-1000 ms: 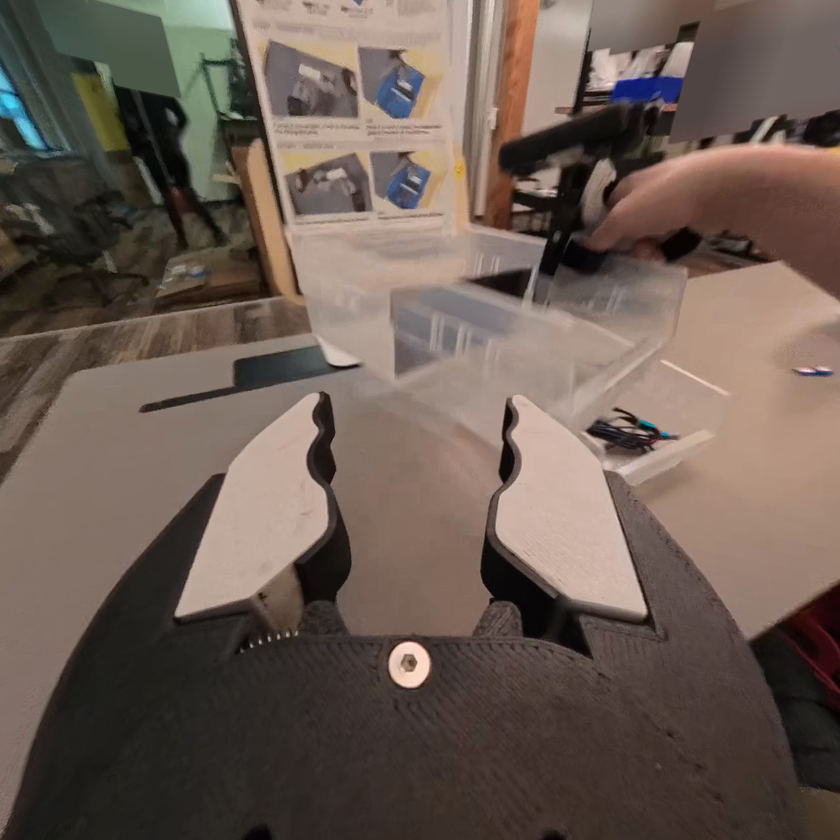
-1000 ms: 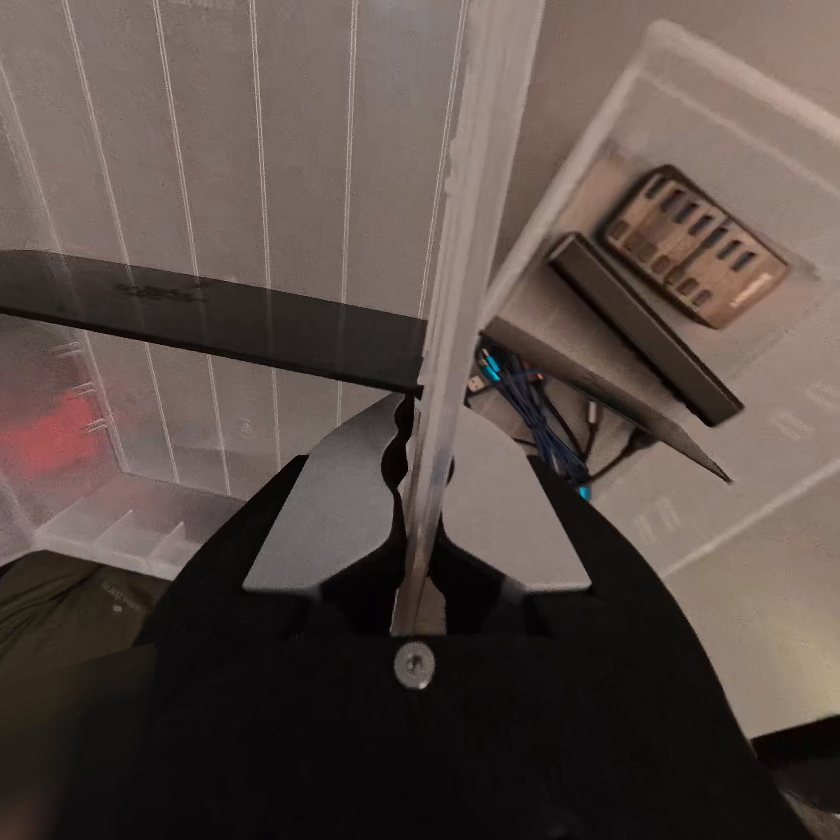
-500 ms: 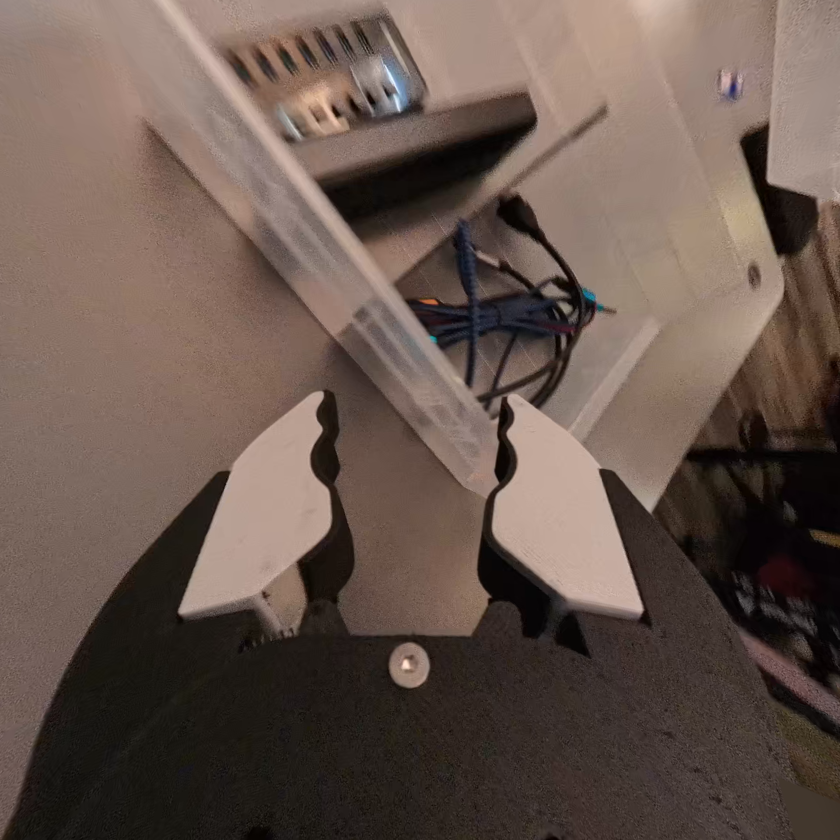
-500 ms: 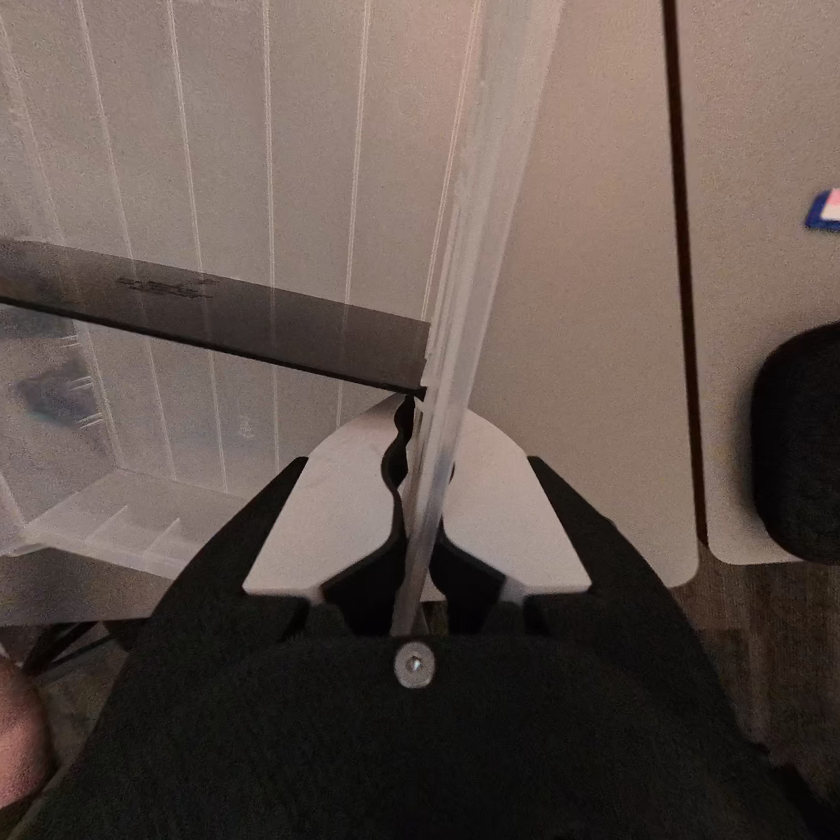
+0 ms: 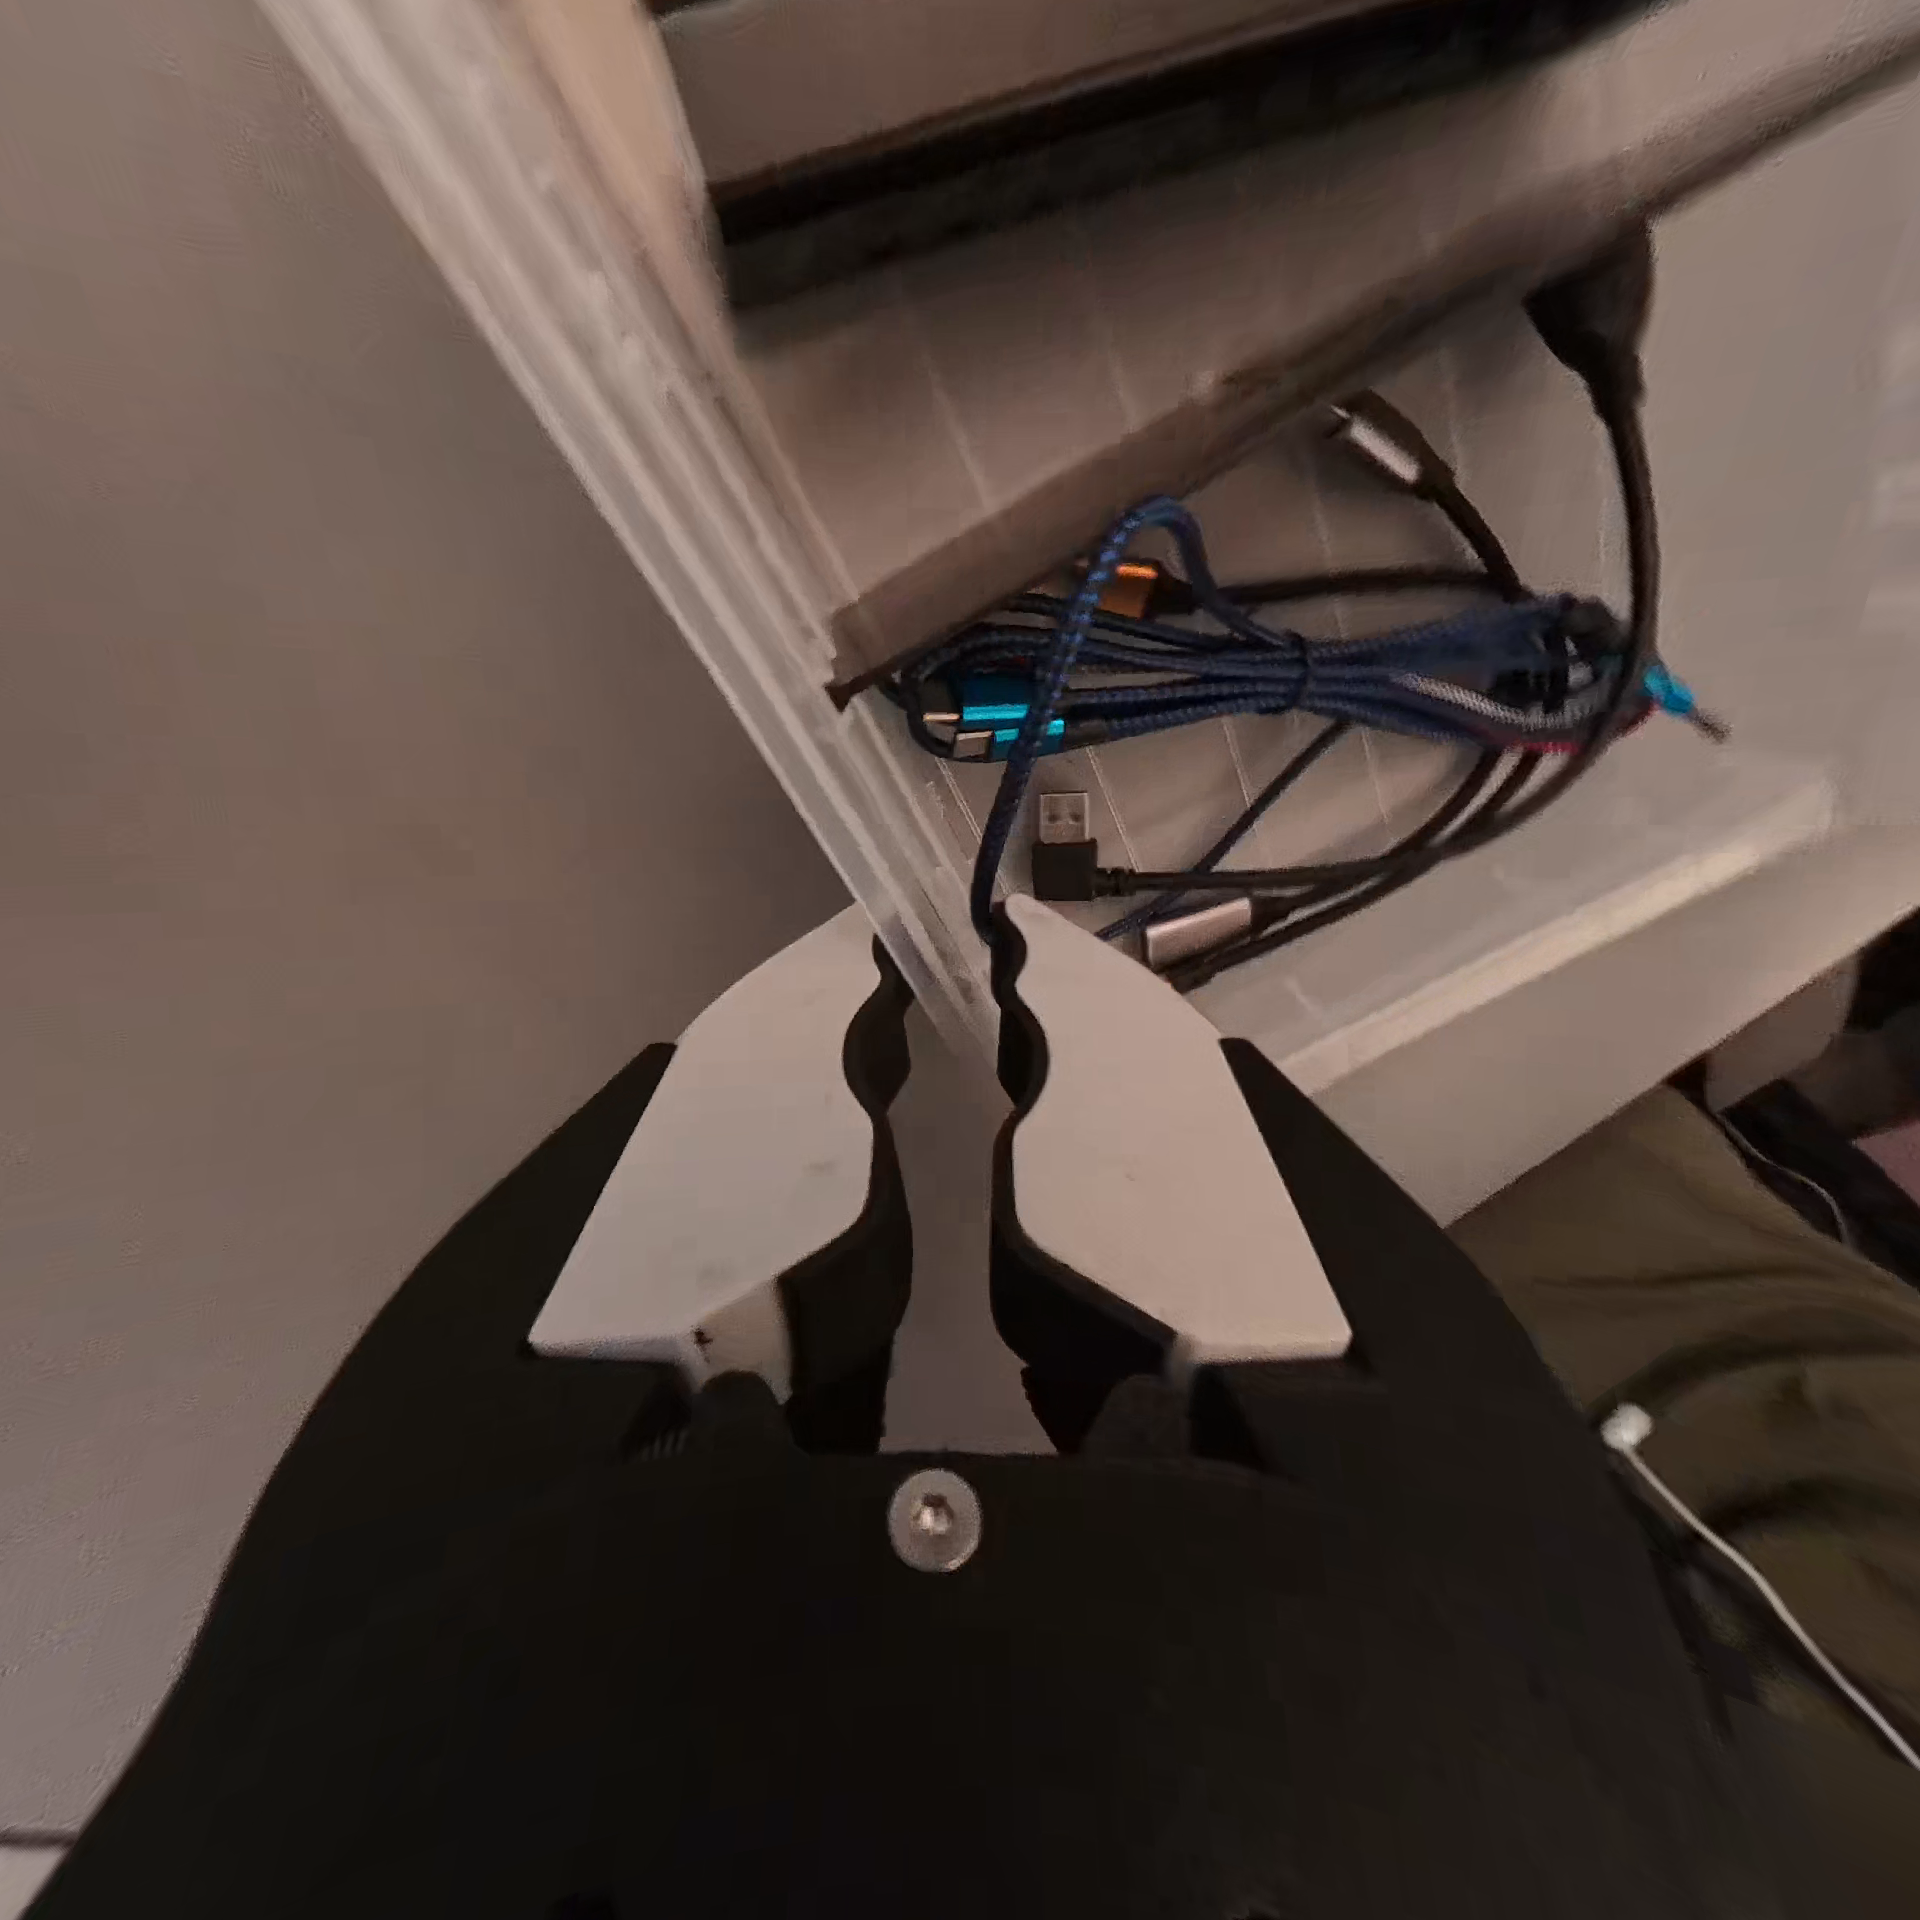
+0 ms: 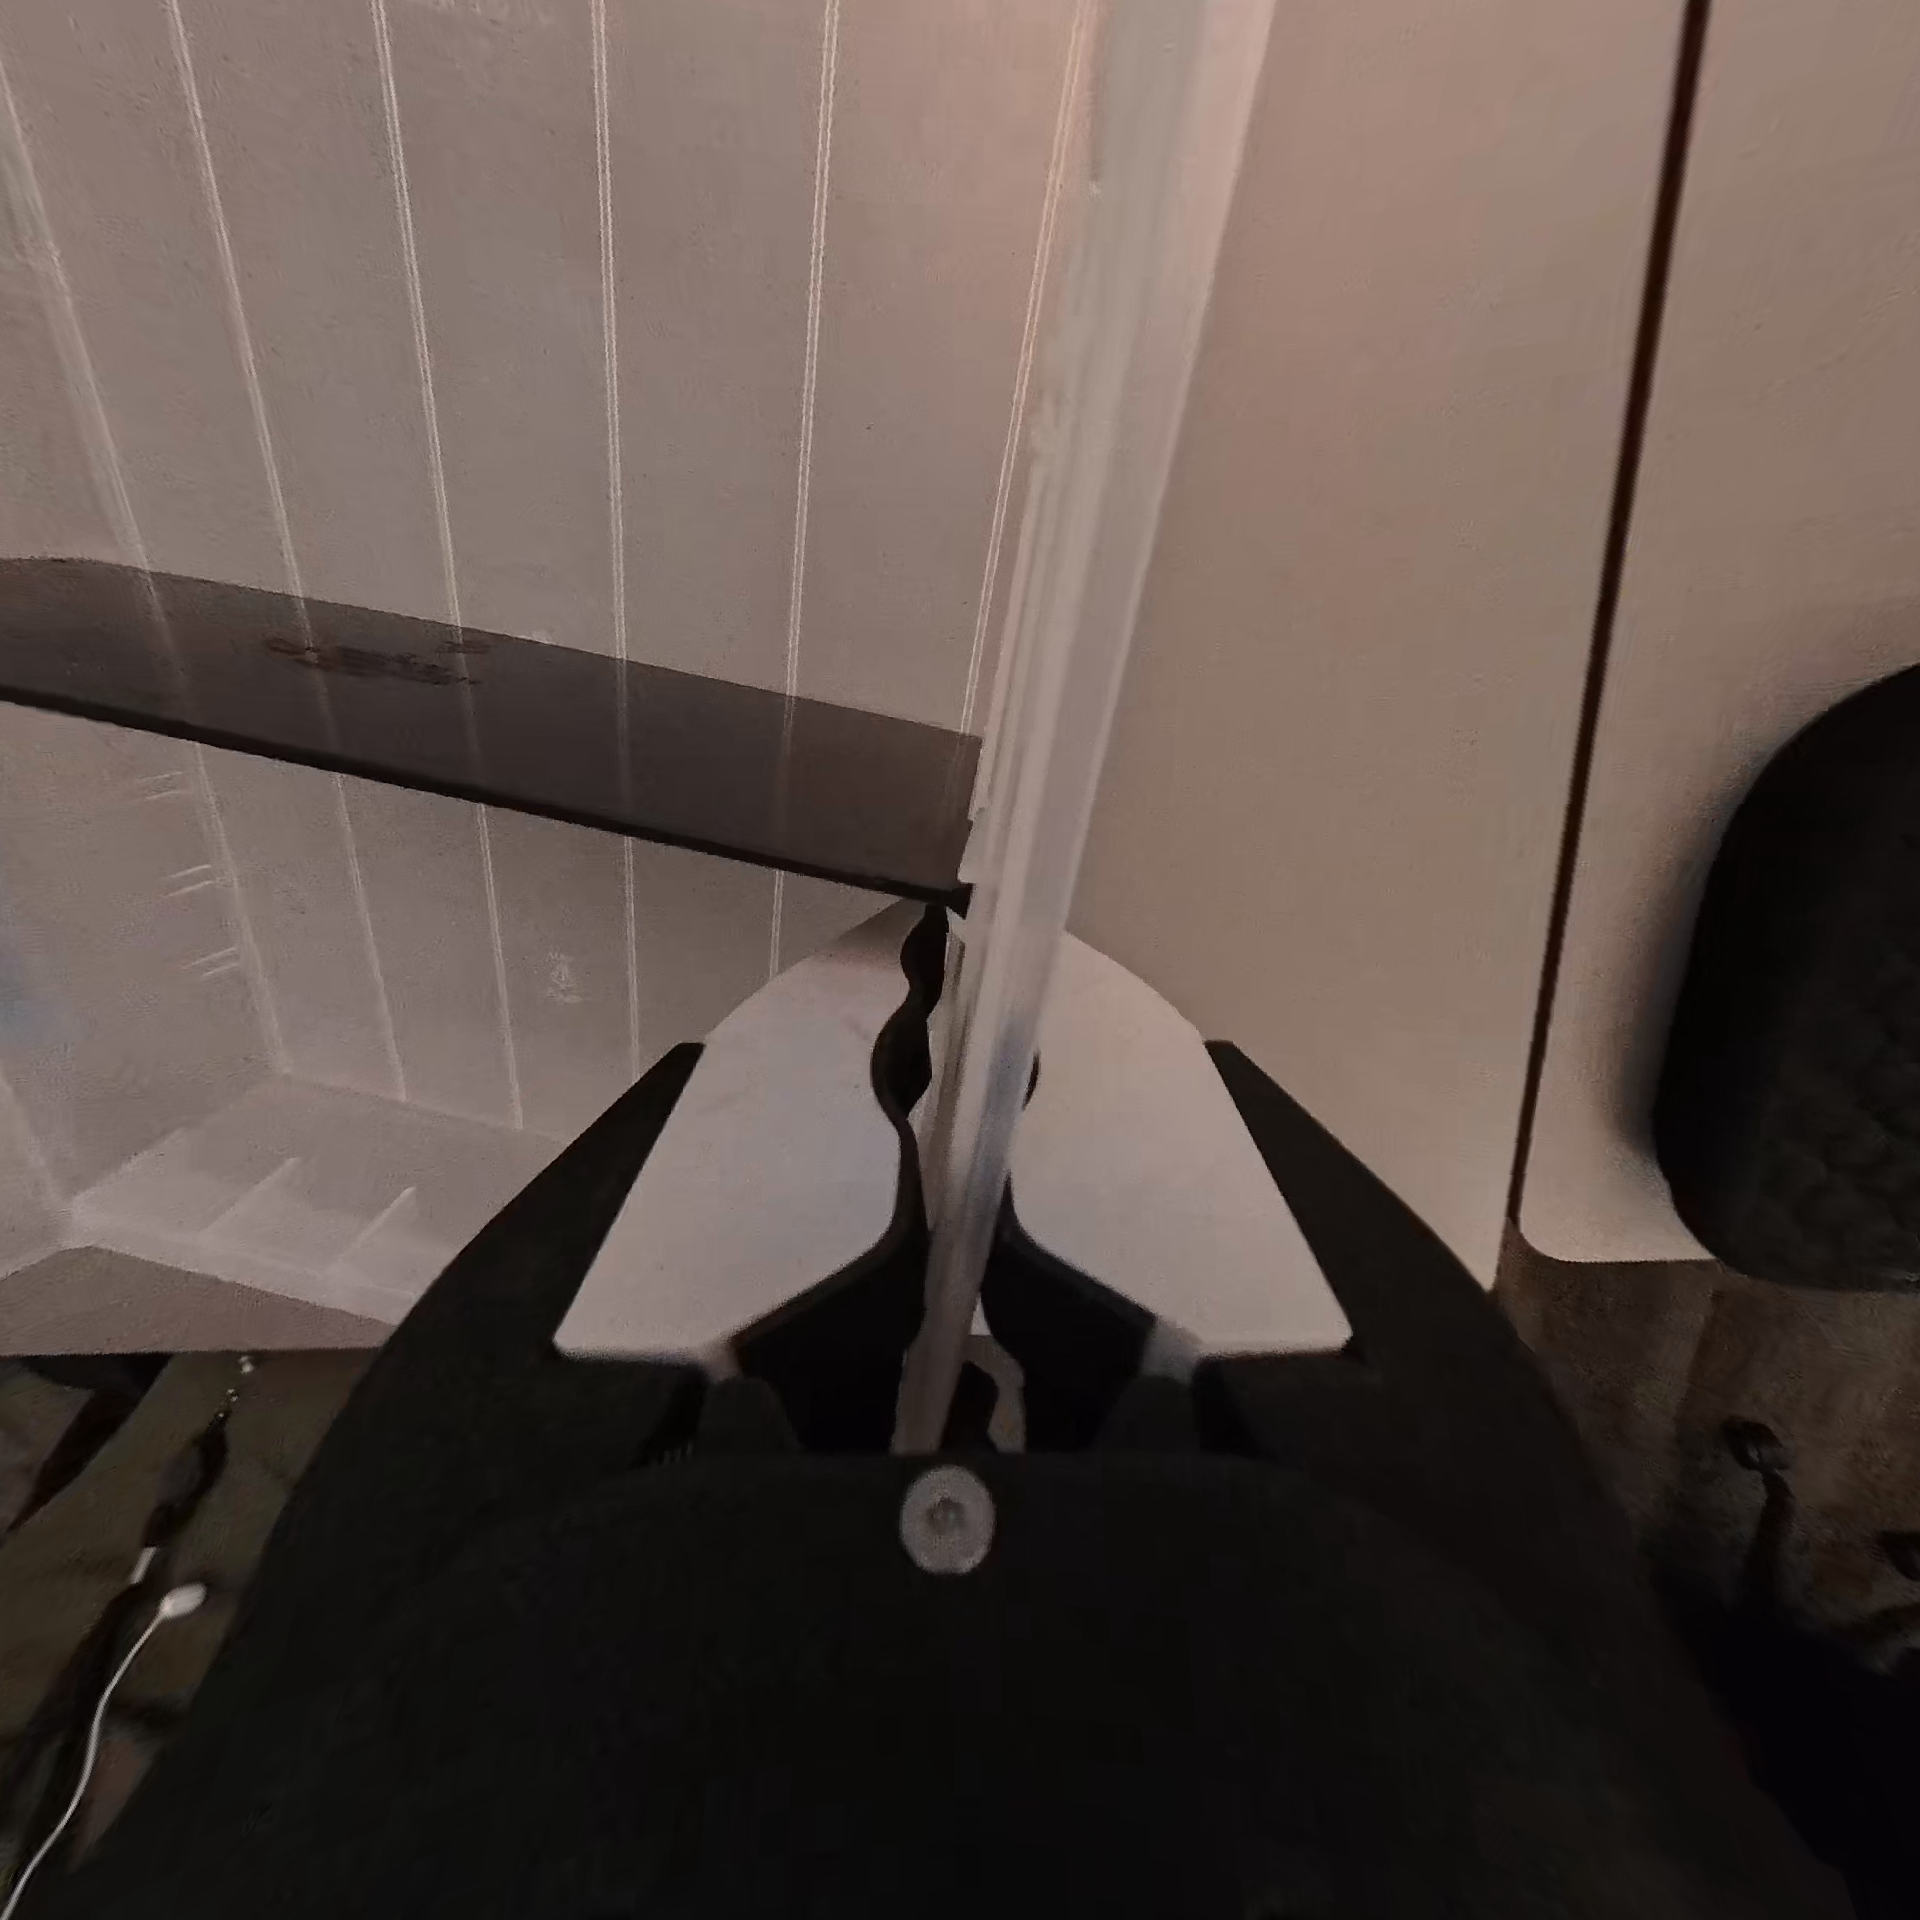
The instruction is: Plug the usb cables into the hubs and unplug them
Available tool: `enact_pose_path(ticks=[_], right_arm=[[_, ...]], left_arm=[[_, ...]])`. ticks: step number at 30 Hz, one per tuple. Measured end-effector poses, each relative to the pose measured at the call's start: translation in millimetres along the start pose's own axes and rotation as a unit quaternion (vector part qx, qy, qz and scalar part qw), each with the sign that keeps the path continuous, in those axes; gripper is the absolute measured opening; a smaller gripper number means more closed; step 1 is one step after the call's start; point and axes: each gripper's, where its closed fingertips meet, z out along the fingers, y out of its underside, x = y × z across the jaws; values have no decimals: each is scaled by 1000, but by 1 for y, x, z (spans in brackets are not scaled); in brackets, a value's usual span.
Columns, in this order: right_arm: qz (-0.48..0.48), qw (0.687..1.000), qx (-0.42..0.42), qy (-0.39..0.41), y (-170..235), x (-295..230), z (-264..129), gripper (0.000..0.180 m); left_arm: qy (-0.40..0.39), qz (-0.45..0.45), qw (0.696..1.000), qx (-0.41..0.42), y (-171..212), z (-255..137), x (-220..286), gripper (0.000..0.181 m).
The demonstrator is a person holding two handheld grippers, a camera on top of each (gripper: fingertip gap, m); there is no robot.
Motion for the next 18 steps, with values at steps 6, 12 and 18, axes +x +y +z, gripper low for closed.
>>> enact_pose_path(ticks=[6, 12, 18], right_arm=[[-76, 997, -22, 13, -6, -39, 26, 5], [-105, 994, -31, -8, -19, -64, 50, 6], [-70, 997, -35, -14, -38, -33, 56, 5]], left_arm=[[-80, -70, 994, 1, 53, -3, -109, 10], [1, -194, 979, 66, 136, -19, -178, 8], [-16, -324, 940, 107, 236, -38, -243, 7]])
